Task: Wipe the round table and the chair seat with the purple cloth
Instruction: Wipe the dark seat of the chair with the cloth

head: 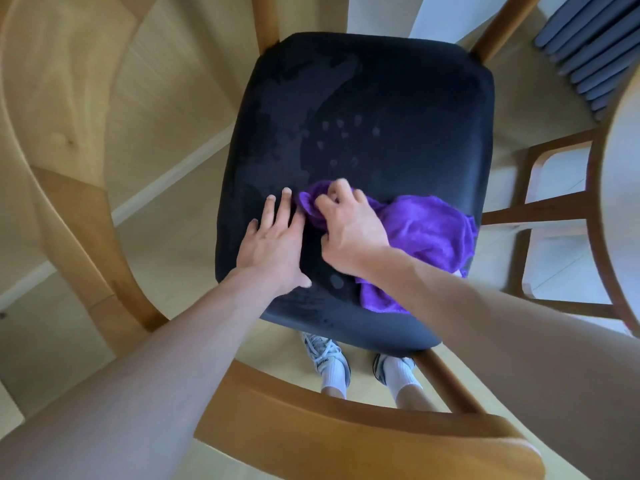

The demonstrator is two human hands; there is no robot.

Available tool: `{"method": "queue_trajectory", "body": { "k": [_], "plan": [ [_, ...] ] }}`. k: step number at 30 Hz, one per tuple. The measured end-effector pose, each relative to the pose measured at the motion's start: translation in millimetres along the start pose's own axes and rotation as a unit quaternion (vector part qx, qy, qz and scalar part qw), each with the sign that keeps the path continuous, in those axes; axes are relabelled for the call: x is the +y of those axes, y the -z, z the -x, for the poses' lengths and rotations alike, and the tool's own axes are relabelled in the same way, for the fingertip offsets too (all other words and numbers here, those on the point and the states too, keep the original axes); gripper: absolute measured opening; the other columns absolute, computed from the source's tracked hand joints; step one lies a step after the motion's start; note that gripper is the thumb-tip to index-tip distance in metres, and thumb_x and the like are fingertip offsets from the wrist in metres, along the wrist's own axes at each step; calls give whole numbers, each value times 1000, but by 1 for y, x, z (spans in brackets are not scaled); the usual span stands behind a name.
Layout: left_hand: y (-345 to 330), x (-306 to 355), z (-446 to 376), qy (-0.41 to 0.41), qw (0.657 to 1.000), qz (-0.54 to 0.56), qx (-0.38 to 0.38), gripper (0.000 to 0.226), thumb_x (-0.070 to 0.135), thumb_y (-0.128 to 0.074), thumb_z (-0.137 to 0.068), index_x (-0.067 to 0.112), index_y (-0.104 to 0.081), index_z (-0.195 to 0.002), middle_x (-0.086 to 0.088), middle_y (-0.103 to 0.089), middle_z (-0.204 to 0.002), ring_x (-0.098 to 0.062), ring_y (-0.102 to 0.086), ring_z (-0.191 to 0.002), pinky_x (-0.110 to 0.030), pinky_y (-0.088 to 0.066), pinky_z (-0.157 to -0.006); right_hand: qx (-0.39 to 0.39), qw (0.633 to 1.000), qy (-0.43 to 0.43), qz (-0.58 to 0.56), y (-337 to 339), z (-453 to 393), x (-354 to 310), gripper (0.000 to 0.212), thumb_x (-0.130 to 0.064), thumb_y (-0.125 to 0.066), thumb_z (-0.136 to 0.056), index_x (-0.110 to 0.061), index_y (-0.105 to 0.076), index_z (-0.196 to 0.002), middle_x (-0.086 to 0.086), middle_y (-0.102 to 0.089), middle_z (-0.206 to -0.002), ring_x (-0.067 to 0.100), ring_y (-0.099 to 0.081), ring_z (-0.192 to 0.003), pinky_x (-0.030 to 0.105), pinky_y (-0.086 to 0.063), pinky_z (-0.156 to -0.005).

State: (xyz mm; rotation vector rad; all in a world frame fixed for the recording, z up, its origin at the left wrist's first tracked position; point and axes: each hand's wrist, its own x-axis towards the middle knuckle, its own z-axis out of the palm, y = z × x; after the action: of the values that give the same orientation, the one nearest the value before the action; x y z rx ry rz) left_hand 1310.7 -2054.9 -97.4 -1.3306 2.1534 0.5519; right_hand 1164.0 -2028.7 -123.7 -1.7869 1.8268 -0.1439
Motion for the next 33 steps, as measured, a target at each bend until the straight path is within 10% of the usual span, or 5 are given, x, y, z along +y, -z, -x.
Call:
{"method": "queue_trajectory", "body": {
  "k": [8,18,23,28,33],
  "plan": [
    [11,-19,18,-27,1000,-1,1,122,43,-89,-75,18,-8,-163,-7,11,-171,-26,2,-159,-40,-21,-124,-181,966,151,106,-7,92,42,26,-14,-59,-85,-19,-60,-111,0,-42,-125,27,-48,-104,37,-50,-84],
    [17,-14,31,-43,999,13,22,117,43,-87,-78,17,-11,-163,-7,4,-172,-27,-3,-158,-41,-25,-123,190,945,-90,-249,38,-14,12,27,0,-54,-73,-18,-34,-77,3,-41,-101,13,-40,-73,10,-34,-61],
    [26,-31,33,47,994,98,32,116,41,-87,-80,23,-9,-163,0,-1,-172,-23,-5,-158,-46,-27,-121,-17,998,49,-23,-4,-2,-5,28,-2,-57,-81,-8,-57,-109,12,-39,-129,33,-46,-112,41,-50,-90],
    [30,-41,43,35,991,126,25,111,41,-84,-81,29,-11,-163,5,-5,-172,-22,-9,-157,-47,-30,-119,-218,913,279,201,-11,75,28,32,-14,-60,-85,-21,-63,-116,2,-43,-127,26,-50,-102,39,-51,-87],
    [27,-44,43,29,985,170,27,106,41,-83,-82,32,-14,-161,8,-8,-171,-19,-11,-157,-47,-33,-118,-335,887,211,239,20,112,69,22,-14,-58,-84,-22,-68,-101,-6,-47,-112,21,-53,-104,37,-52,-90]
  ]
}}
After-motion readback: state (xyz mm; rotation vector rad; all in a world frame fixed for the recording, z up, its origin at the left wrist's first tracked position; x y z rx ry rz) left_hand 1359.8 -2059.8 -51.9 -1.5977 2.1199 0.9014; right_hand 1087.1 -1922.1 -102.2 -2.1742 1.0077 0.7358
